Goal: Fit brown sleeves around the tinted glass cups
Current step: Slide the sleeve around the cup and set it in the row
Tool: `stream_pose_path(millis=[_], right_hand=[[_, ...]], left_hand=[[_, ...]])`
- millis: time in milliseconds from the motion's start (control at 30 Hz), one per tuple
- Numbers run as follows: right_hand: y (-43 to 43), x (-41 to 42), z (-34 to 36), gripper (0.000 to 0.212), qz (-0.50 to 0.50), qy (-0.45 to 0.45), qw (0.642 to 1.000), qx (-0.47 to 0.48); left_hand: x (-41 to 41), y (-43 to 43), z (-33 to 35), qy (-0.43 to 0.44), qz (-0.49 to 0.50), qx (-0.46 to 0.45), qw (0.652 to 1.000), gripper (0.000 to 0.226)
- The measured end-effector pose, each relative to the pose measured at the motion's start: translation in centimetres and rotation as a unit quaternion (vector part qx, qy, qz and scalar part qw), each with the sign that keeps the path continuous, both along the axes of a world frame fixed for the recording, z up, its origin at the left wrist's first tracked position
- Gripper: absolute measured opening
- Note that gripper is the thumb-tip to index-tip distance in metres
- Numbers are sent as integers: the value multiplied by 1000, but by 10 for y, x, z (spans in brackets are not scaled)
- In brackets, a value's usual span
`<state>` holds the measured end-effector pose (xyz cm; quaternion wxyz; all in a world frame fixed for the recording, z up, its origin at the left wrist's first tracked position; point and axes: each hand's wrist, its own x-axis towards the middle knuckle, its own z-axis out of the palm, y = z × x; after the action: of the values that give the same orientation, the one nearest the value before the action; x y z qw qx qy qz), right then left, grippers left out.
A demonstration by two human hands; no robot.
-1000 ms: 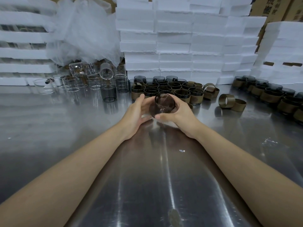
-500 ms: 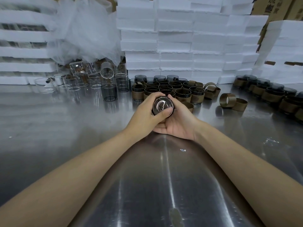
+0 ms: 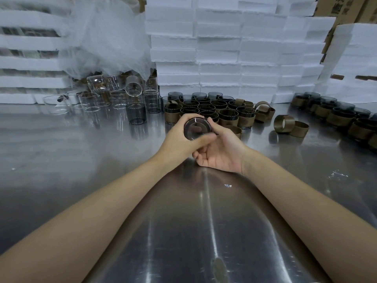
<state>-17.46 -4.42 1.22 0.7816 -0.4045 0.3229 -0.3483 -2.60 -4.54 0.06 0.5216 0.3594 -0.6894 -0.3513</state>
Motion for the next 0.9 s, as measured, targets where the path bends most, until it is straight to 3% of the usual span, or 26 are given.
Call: stream_pose_path(millis=[100,500,667,767,833,900], right_hand=[[-1,0,0,60,5,-10,1000,-2],[-3,3,-3,62,28,-20,999,-10],[-1,8,-4,80,48,-1,997,-58],[-1,9,-4,58,10,42,990,-137],[-1,9,-5,55,-25,64,984,-165],[-3,7,-6,48,-40,38,982,-179]], left_hand=[[3,-2,0,-12,10,-15,1000,49],[-4,6,8,15,80,-34,996,18],[0,0,7,28,107,-27,994,29],[3,0,2,-1,111,-40,993,39],[4,3,-1,-36,112,-85,989,40],[3,4,-2,-52,108,-118,986,36]])
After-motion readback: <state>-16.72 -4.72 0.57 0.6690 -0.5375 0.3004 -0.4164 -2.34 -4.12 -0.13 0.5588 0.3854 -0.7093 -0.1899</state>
